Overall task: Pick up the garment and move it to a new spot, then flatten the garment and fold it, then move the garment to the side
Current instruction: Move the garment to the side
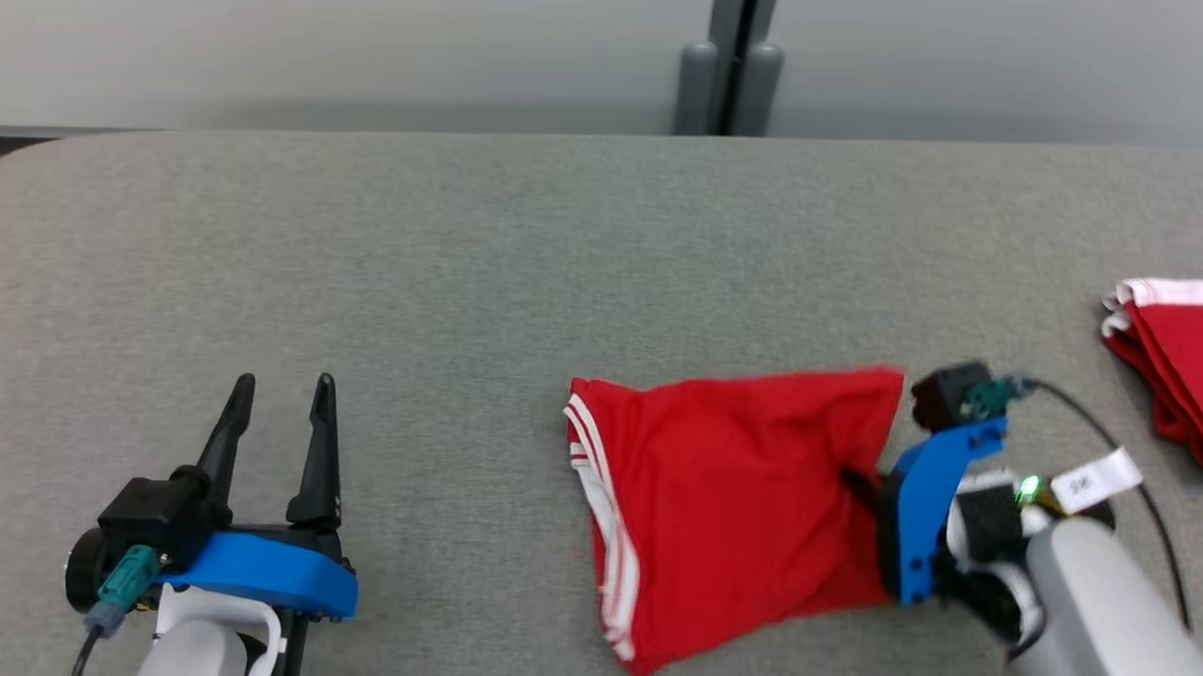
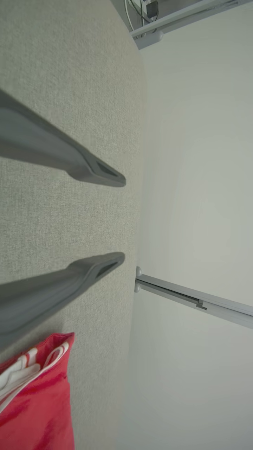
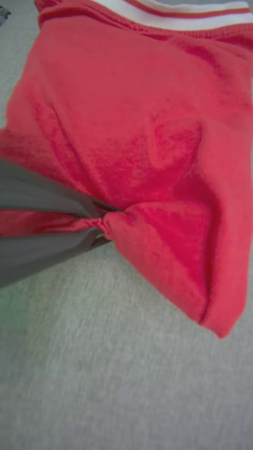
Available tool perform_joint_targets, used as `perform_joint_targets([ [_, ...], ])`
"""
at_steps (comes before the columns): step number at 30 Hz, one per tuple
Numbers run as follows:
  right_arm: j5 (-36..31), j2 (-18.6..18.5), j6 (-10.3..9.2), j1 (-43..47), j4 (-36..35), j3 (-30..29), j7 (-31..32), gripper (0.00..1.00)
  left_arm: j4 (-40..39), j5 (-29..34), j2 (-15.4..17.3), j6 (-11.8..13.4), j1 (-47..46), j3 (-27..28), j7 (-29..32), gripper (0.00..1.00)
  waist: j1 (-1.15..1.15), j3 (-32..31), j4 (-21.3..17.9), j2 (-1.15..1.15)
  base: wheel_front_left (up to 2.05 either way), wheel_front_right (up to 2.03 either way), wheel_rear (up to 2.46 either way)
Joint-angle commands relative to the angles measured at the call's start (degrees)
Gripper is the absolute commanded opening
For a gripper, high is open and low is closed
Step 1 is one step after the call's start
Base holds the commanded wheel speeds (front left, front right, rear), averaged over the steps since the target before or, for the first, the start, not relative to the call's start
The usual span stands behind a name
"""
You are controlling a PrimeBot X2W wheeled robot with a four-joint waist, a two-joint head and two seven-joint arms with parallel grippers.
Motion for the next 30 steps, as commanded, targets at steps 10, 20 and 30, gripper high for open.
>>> perform_joint_targets([
  [10,2.6,-14.8,0.00,-17.8,-6.8,6.6,5.0,0.00,-5.2,0.3,1.5,0.6,-1.8,3.1,-0.3,1.00,-0.01,5.7,-8.4,0.00,0.00,0.00,0.00],
  [20,5.7,-26.9,0.00,-27.6,-7.5,6.2,9.7,0.00,-8.0,2.0,3.2,0.6,-6.7,2.1,1.0,1.00,-0.01,12.8,-13.6,0.00,0.00,0.00,0.00],
  [30,-1.7,-36.3,-0.01,-29.5,0.5,3.7,3.3,0.00,-12.8,3.2,5.8,0.9,-9.8,1.9,3.9,1.00,-0.01,19.6,-13.0,0.00,0.00,0.00,0.00],
])
